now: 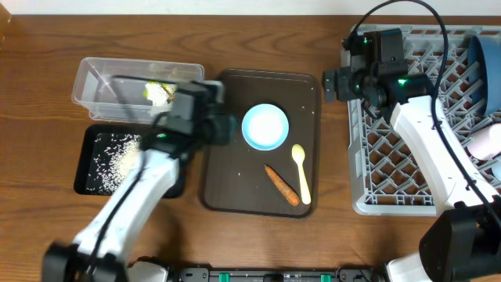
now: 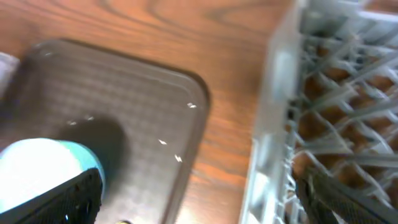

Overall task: Sort waste into correct bins and load items into the dishwasher rack
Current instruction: 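Retract the left gripper and reach the right gripper to the light-blue bowl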

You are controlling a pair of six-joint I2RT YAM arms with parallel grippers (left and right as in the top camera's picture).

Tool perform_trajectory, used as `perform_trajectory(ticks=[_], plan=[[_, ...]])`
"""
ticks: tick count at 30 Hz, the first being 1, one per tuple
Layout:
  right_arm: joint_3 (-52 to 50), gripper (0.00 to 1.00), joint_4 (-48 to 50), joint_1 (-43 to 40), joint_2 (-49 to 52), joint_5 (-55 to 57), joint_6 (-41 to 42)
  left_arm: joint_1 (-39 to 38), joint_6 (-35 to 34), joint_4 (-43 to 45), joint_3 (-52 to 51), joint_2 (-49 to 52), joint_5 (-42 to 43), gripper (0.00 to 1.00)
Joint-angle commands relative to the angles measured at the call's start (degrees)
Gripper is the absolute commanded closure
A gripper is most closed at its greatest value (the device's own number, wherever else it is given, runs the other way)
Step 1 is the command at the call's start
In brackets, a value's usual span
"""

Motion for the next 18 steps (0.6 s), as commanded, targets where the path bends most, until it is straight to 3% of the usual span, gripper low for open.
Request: perform_trajectory(ticks=[1, 8, 18], plan=[[0.0, 0.01, 1.1, 2.2, 0.5, -4.8, 0.5, 4.6, 0.0, -4.9, 0.7, -4.2, -0.1, 0.50], [0.0, 0.03, 1.9, 6.1, 3.1, -4.8, 0.6, 12.2, -0.1, -13.4, 0.7, -7.3, -0.1, 0.49], [0.0, 0.20, 1.7, 9.6, 11.8, -5.6, 3.0, 13.5, -0.1, -14.8, 0.6, -7.3, -0.1, 0.48]])
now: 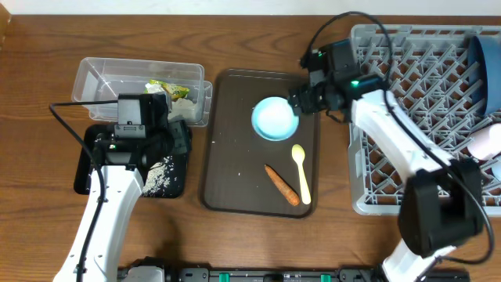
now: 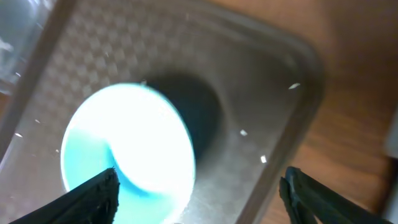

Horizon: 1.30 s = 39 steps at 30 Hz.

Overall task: Sort waste into correct bins and load items into the dishwasher rack
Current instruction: 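Retract the left gripper and reach the right gripper to the light-blue bowl, then grasp the light-blue bowl rim with the right gripper and carry it to the rack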

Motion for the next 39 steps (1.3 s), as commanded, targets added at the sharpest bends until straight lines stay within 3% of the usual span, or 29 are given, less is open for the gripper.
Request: perform_trajectory(ticks=[1, 14, 21, 27, 39], plan=[[0.0, 0.21, -0.1, 1.7, 1.6, -0.6, 1.2, 0.2, -0.1, -0.2, 0.6, -0.4, 0.0, 0.48], [0.0, 0.42, 0.0, 3.4, 9.2, -0.2, 4.5, 0.2, -0.1, -0.2, 0.6, -0.4, 0.0, 0.44], [0.0, 0.67, 0.9, 3.3, 10.1, -0.1, 5.2, 0.2, -0.1, -0.2, 0.6, -0.4, 0.0, 0.44], [0.2, 0.98, 1.8, 2.5, 9.4, 0.7, 5.2, 0.2, -0.1, -0.2, 0.6, -0.4, 0.0, 0.44], [0.4, 0.99, 2.3, -0.7, 1.0, 7.2, -0.9, 0.2, -0.1, -0.2, 0.6, -0.4, 0.0, 0.44]])
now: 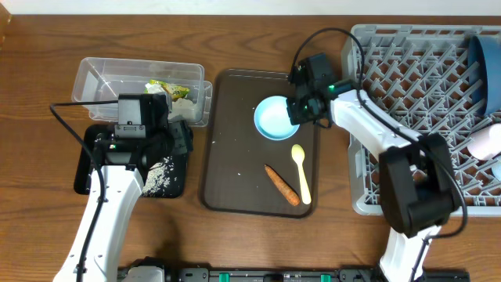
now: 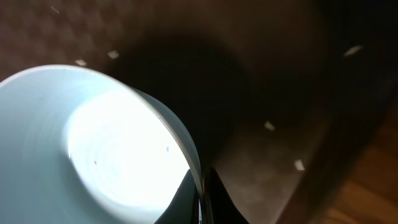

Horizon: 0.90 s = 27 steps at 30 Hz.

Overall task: Sort waste into correct bins and load items into the dishwasher rack
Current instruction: 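Grasp the light-blue bowl rim with the right gripper and carry it to the rack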

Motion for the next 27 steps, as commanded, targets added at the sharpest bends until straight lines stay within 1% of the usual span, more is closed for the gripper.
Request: perform_trajectory(ticks=[1, 4, 9, 13, 16, 20, 22, 27], plan=[[0.5, 0.99, 1.0, -3.1, -7.2, 6.1, -3.5, 0.2, -0.1, 0.0, 0.6, -0.4, 0.0, 0.44], [0.7, 0.99, 3.4, -4.9, -11.8, 12.6, -7.6, 0.2, -0.1, 0.0, 0.6, -0.4, 0.0, 0.44], [0.7, 0.99, 8.7, -8.5, -17.4, 27.5, -17.1, 0.2, -0.1, 0.0, 0.6, -0.4, 0.0, 0.43], [0.6, 0.99, 14.8, -12.2, -18.5, 44.7, -26.1, 0.2, -0.1, 0.0, 0.6, -0.4, 0.0, 0.43], [0.6, 0.99, 20.0, -14.9, -17.5, 53.8, -34.1, 0.2, -0.1, 0.0, 0.6, -0.4, 0.0, 0.43], [0.6, 0.99, 24.4, -18.6, -15.5, 55.6, -44.9, 0.2, -0.1, 0.0, 0.6, -0.4, 0.0, 0.43], [0.6, 0.98, 25.1, -20.4, -14.3, 55.9, -47.9, 0.2, -0.1, 0.0, 0.6, -0.4, 0.0, 0.43], [0.6, 0.99, 25.2, -24.5, -11.7, 56.0, -48.7, 0.2, -0.1, 0.0, 0.6, -0.4, 0.0, 0.43]])
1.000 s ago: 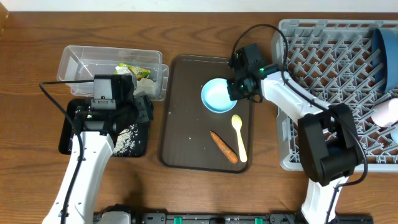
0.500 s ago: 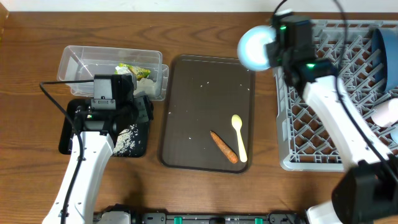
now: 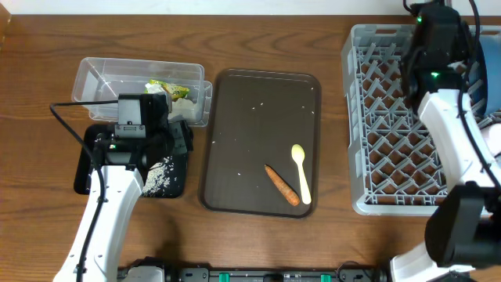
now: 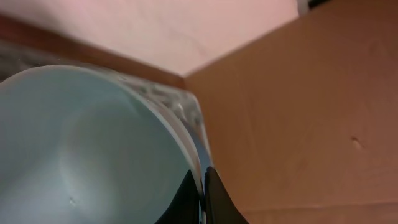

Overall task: Sort waste into correct bins and load items into the dishwasher rack
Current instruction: 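Grasp the light-blue bowl rim with the right gripper and carry it to the rack, then set the light-blue bowl upright in the rack and open the right gripper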

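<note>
In the right wrist view my right gripper is shut on the rim of the light blue bowl, one finger inside and one outside. Seen from overhead, the right gripper hangs over the back of the grey dishwasher rack, and the arm hides the bowl. An orange carrot and a yellow spoon lie on the brown tray. My left gripper sits over the black tray of rice, beside the clear bin; its jaws are hidden.
The clear bin holds green and white scraps. A dark blue bowl and a white cup stand at the rack's right side. A pink wall and a cardboard surface lie behind the rack in the right wrist view.
My right gripper, shut on the light blue bowl's rim on the brown tray, now holds the bowl over the back of the rack. The left arm has not moved.
The right gripper was open at the rack's left edge and the left arm was by the brown tray. The right gripper then hung open over the bowl, with the left arm back over the rice tray. It shut on the rim, and now holds the bowl over the rack.
</note>
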You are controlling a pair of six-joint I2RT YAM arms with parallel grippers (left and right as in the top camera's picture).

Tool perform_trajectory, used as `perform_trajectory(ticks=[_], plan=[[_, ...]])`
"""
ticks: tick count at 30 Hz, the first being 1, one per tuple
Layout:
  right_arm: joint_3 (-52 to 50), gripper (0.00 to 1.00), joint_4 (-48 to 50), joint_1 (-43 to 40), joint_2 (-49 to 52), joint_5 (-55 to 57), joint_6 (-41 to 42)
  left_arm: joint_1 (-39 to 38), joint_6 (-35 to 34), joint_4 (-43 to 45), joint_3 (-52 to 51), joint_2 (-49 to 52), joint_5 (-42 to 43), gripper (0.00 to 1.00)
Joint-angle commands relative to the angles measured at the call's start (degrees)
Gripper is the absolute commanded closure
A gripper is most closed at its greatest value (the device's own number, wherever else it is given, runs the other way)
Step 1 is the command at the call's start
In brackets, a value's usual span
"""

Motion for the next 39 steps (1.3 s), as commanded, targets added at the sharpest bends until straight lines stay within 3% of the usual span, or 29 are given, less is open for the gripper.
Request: perform_trajectory(ticks=[1, 14, 39], plan=[[0.5, 0.99, 0.2, -2.8, 2.3, 2.5, -4.4, 0.2, -0.1, 0.0, 0.6, -0.4, 0.0, 0.43], [0.4, 0.99, -1.9, -4.4, 6.5, 1.0, -7.6, 0.2, -0.1, 0.0, 0.6, -0.4, 0.0, 0.43], [-1.6, 0.99, -1.9, -4.2, 7.4, 2.5, -3.3, 0.2, -0.1, 0.0, 0.6, -0.4, 0.0, 0.43]])
